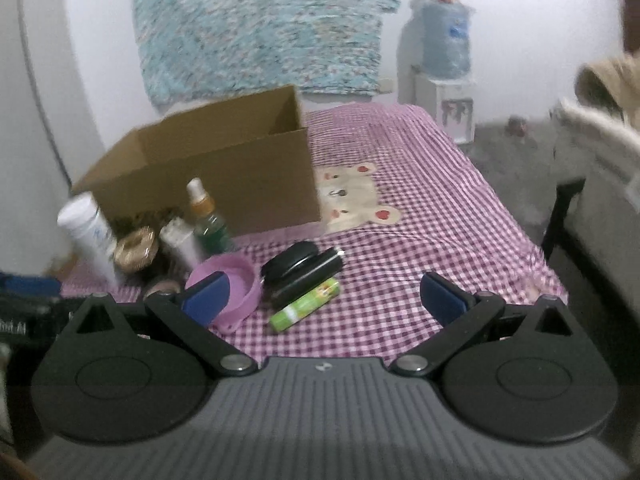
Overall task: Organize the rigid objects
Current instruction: 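Reach the right tool to the green glue stick and close on it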
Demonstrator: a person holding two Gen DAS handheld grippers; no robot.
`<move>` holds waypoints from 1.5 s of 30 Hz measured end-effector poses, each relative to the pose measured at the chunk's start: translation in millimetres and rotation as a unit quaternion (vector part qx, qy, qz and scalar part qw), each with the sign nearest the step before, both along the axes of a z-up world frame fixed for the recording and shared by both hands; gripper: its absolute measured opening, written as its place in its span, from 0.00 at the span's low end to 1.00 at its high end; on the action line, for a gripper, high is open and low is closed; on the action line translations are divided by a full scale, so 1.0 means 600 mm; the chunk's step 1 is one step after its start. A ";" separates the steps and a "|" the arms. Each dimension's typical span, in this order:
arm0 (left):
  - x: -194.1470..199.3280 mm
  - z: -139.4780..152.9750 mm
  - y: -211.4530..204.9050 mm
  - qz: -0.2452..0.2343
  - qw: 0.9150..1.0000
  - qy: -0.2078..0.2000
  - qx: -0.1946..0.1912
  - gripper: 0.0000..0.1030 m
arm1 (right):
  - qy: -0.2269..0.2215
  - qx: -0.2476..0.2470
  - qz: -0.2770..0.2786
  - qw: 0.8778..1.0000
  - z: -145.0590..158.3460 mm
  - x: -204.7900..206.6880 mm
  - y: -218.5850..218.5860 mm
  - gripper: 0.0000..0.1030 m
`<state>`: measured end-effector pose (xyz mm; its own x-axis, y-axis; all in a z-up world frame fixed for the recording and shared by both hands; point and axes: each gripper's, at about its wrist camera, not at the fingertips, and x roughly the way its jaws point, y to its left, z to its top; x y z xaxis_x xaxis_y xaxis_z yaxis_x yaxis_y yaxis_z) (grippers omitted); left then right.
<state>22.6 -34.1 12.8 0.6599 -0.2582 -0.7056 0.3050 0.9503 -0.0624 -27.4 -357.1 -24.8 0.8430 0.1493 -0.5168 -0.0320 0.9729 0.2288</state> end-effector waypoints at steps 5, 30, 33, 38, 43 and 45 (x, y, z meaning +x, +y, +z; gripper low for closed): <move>0.019 -0.009 -0.060 -0.064 0.998 -0.007 0.028 0.86 | 0.015 0.071 -0.012 0.997 -0.020 0.024 -0.050 0.90; 0.079 -0.091 -0.198 -0.190 0.977 0.072 0.065 0.17 | 0.121 0.116 0.069 0.984 -0.102 0.152 -0.033 0.28; 0.080 -0.095 -0.206 -0.201 0.974 0.085 0.059 0.17 | 0.125 0.121 0.073 0.982 -0.102 0.155 -0.040 0.27; 0.081 -0.100 -0.227 -0.209 0.972 0.083 0.074 0.18 | 0.136 0.140 0.077 0.978 -0.105 0.158 -0.054 0.25; 0.086 -0.102 -0.242 -0.212 0.971 0.071 0.083 0.18 | 0.138 0.139 0.088 0.977 -0.105 0.161 -0.051 0.25; 0.086 -0.103 -0.244 -0.208 0.972 0.067 0.085 0.16 | 0.138 0.136 0.088 0.977 -0.105 0.161 -0.049 0.23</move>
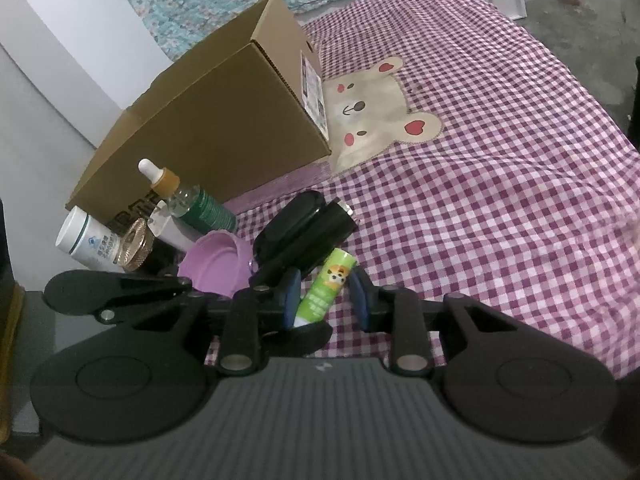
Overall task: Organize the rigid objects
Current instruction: 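Reach the right tool to the green glue stick and close on it, then carry the glue stick into the cardboard box and open the right tool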
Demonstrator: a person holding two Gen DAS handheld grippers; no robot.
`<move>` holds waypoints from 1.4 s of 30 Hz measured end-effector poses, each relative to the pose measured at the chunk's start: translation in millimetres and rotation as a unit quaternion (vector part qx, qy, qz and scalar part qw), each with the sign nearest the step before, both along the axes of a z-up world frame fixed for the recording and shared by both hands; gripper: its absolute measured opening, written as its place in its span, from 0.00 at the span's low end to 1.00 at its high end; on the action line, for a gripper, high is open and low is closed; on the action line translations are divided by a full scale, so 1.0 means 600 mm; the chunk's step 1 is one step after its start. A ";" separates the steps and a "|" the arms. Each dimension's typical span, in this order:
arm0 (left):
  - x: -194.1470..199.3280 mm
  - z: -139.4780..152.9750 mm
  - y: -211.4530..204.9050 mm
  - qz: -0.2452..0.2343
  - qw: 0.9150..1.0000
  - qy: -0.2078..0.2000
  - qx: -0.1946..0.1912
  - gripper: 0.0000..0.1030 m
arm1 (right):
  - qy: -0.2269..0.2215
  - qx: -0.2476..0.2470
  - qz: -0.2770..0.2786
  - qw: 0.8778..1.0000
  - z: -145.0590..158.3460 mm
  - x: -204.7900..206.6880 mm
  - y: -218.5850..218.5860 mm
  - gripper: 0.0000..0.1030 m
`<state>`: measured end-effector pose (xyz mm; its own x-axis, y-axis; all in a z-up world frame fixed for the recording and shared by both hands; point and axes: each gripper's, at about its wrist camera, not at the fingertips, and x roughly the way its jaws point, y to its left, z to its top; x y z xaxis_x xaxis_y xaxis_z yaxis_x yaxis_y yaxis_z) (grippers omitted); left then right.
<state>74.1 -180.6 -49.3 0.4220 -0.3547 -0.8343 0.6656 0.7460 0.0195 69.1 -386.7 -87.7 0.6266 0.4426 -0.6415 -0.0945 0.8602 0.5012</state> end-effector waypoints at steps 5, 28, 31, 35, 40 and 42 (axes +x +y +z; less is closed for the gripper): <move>-0.004 0.000 -0.002 0.007 1.000 -0.004 -0.004 0.16 | 0.002 0.014 -0.009 1.000 -0.003 -0.004 -0.006 0.18; -0.043 0.001 0.022 0.011 0.999 -0.034 -0.024 0.16 | 0.017 0.038 -0.043 0.998 0.010 -0.054 -0.002 0.10; -0.039 -0.006 0.026 0.013 0.999 -0.023 -0.026 0.16 | 0.035 0.060 -0.044 0.997 0.003 -0.048 -0.009 0.13; -0.034 -0.008 0.031 0.012 0.999 -0.011 -0.032 0.17 | 0.066 0.085 -0.040 0.993 -0.006 -0.035 -0.016 0.18; -0.034 -0.010 0.033 0.005 0.999 -0.015 -0.036 0.20 | 0.085 0.087 -0.029 0.992 -0.007 -0.012 -0.006 0.19; -0.034 -0.010 0.034 0.002 0.999 -0.015 -0.041 0.22 | 0.081 0.083 -0.027 0.993 -0.005 -0.007 0.001 0.18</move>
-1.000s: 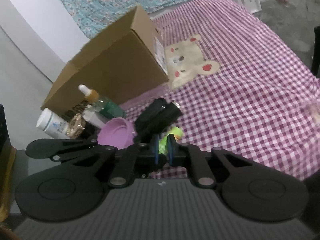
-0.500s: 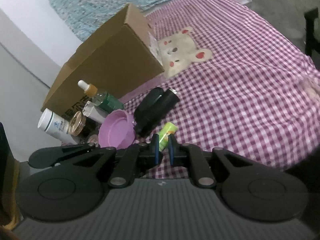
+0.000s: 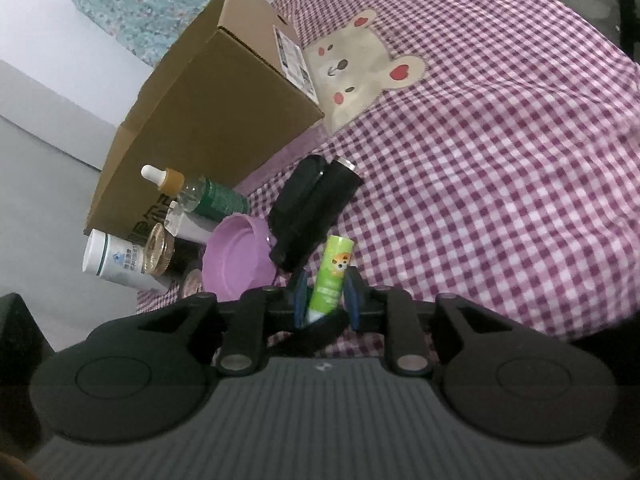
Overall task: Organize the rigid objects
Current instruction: 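Carry the glue stick into the cardboard box and open the right tool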
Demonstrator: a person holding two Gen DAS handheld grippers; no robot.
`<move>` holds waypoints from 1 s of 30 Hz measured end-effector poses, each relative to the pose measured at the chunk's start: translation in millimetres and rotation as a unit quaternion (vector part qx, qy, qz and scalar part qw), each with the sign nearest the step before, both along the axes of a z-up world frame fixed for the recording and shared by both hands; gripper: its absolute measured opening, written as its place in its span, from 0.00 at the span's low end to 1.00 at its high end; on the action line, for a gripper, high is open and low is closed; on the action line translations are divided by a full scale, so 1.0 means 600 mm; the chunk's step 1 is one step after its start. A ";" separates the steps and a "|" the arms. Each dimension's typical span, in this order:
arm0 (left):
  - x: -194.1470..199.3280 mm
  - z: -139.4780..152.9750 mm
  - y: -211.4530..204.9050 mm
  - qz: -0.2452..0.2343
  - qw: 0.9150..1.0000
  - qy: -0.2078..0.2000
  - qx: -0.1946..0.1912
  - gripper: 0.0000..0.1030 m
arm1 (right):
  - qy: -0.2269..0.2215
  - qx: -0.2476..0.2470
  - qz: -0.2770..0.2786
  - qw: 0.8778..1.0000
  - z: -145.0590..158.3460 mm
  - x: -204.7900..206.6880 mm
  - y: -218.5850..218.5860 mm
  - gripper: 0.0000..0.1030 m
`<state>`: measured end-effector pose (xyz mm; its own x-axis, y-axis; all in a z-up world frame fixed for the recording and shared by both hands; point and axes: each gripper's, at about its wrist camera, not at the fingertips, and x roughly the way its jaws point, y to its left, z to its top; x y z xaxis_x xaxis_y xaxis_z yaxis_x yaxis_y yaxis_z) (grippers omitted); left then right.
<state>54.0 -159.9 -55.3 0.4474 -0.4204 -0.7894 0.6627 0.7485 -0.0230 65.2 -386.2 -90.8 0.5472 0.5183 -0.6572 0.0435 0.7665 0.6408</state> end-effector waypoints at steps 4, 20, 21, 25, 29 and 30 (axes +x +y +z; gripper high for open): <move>0.002 -0.002 0.006 0.001 1.000 -0.004 -0.013 0.23 | -0.012 0.002 -0.002 1.000 -0.003 0.005 0.004 0.18; -0.013 0.032 0.035 0.020 0.998 -0.031 -0.048 0.18 | -0.057 -0.028 -0.003 0.998 0.033 -0.021 0.025 0.14; -0.017 0.043 0.039 0.022 0.998 -0.039 -0.052 0.18 | -0.067 -0.033 -0.001 0.997 0.044 -0.025 0.028 0.14; -0.026 0.101 0.065 0.043 0.994 -0.077 -0.068 0.18 | -0.117 -0.051 0.014 0.992 0.105 -0.035 0.049 0.14; -0.014 0.177 0.112 0.091 0.985 -0.120 -0.079 0.18 | -0.179 -0.055 0.053 0.981 0.185 -0.015 0.088 0.14; -0.007 0.195 0.125 0.105 0.983 -0.125 -0.079 0.18 | -0.193 -0.055 0.066 0.977 0.204 -0.004 0.101 0.14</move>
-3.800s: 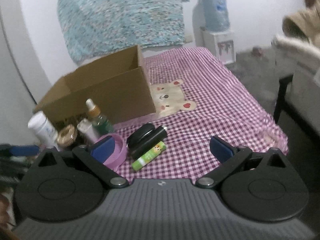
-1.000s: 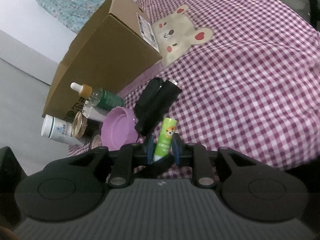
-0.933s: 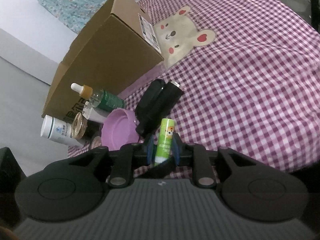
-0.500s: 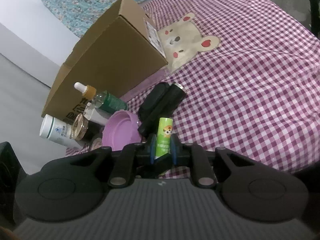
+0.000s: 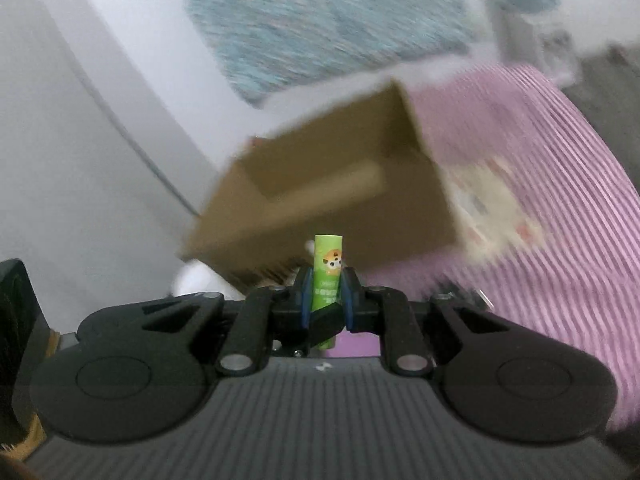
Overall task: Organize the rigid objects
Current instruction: 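Carry the glue stick into the cardboard box and open the right tool, then return the right tool to the black cylindrical case and grasp it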
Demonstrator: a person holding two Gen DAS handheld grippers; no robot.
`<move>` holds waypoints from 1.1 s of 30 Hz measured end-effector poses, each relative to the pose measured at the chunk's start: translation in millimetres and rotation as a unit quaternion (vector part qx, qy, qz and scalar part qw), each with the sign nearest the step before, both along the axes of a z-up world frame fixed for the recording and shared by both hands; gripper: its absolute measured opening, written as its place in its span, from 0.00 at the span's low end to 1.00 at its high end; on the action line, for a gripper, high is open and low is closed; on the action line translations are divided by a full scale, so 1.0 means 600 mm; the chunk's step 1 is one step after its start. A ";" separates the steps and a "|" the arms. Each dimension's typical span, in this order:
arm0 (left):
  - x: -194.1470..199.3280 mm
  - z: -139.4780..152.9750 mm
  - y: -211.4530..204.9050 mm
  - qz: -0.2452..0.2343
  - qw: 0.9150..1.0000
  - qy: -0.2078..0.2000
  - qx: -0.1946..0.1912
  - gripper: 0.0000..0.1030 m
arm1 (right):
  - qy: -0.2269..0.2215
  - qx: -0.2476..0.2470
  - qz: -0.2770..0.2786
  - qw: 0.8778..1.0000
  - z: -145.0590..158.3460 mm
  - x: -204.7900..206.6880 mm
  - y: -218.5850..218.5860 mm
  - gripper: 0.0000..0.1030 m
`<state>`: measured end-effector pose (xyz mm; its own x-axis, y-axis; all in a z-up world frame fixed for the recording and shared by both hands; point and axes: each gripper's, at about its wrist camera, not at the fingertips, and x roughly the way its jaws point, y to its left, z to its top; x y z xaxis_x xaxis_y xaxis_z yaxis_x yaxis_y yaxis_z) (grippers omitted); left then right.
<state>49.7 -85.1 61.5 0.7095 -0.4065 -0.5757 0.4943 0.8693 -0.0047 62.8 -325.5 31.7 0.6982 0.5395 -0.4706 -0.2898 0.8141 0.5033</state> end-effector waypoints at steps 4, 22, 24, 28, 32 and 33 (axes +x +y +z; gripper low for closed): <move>0.053 0.053 0.059 0.056 0.998 0.000 0.004 0.18 | -0.036 -0.005 0.059 0.998 0.062 0.063 0.064 0.14; 0.337 -0.040 0.221 0.197 0.961 0.195 0.023 0.22 | 0.205 0.019 0.120 0.971 -0.022 0.435 0.296 0.15; 0.332 -0.034 0.226 0.205 0.962 0.179 0.020 0.26 | 0.202 0.032 0.109 0.973 -0.026 0.438 0.303 0.16; 0.323 -0.016 0.236 0.207 0.964 0.169 0.003 0.33 | 0.208 0.058 0.106 0.971 -0.036 0.435 0.288 0.19; 0.288 0.014 0.249 0.203 0.968 0.148 -0.025 0.39 | 0.192 0.080 0.110 0.972 -0.017 0.410 0.248 0.20; 0.275 0.024 0.252 0.200 0.969 0.141 -0.031 0.40 | 0.186 0.091 0.112 0.972 -0.007 0.395 0.230 0.21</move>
<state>214.6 66.0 75.9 0.6360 -0.1709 -0.7525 0.0887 0.9849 -0.1487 300.0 -187.3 27.8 0.3533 0.7565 -0.5504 -0.2210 0.6391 0.7367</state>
